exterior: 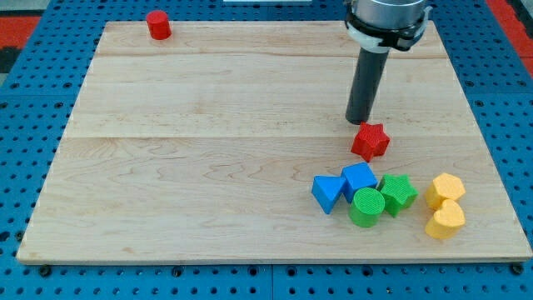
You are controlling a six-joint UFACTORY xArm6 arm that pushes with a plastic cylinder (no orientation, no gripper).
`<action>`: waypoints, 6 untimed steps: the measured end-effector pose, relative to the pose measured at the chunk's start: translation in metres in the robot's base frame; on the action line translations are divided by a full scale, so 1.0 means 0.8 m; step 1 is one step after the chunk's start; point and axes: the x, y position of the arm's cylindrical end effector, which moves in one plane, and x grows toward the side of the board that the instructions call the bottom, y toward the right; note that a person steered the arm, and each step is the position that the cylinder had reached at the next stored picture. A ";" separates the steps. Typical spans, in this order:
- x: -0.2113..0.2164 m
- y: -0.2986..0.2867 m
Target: Point your arm to the red circle
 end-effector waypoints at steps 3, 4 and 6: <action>-0.019 -0.107; -0.086 -0.272; -0.246 -0.498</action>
